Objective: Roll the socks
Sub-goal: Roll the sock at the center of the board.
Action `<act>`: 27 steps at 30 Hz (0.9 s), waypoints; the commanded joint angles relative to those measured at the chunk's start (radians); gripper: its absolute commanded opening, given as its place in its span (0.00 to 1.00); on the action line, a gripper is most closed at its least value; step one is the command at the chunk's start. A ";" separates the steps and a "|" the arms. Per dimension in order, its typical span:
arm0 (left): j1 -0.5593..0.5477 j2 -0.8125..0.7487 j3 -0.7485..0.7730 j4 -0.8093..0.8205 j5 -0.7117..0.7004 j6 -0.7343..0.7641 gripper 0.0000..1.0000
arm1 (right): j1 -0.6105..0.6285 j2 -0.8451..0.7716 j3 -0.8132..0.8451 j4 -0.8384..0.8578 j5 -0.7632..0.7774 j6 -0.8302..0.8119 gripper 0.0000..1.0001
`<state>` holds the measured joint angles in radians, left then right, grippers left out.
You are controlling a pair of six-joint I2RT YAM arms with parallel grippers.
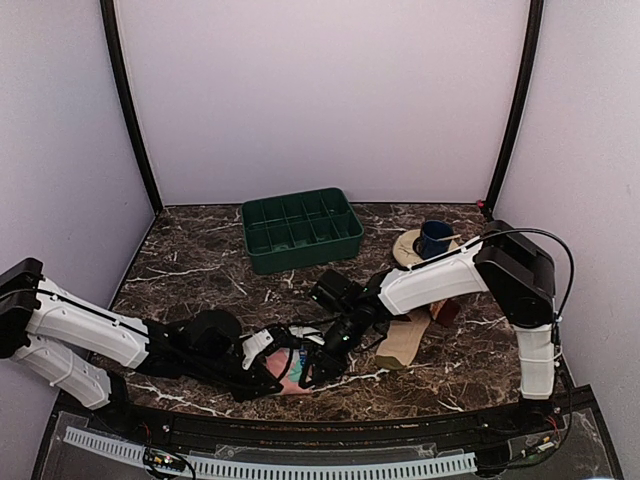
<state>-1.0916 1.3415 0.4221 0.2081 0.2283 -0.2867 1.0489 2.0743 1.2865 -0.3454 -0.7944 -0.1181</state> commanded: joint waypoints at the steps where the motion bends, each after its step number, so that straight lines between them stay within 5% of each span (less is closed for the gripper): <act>1: -0.005 0.017 0.028 -0.001 0.029 0.025 0.13 | -0.004 0.035 0.005 -0.036 -0.010 -0.005 0.03; 4: -0.005 0.018 0.028 -0.002 0.045 0.029 0.00 | -0.004 0.035 0.004 -0.041 -0.011 -0.008 0.03; 10: -0.005 0.022 0.033 -0.013 0.086 0.031 0.00 | -0.004 0.026 -0.004 -0.041 -0.007 -0.004 0.07; 17: -0.004 0.055 0.048 -0.028 0.123 0.006 0.00 | -0.009 -0.023 -0.066 0.041 0.017 0.050 0.28; 27: 0.033 0.097 0.040 -0.003 0.181 -0.055 0.00 | -0.037 -0.088 -0.174 0.168 0.001 0.128 0.36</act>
<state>-1.0801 1.4223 0.4671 0.2268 0.3664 -0.2939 1.0290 2.0155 1.1603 -0.2272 -0.8154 -0.0193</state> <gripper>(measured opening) 0.080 0.348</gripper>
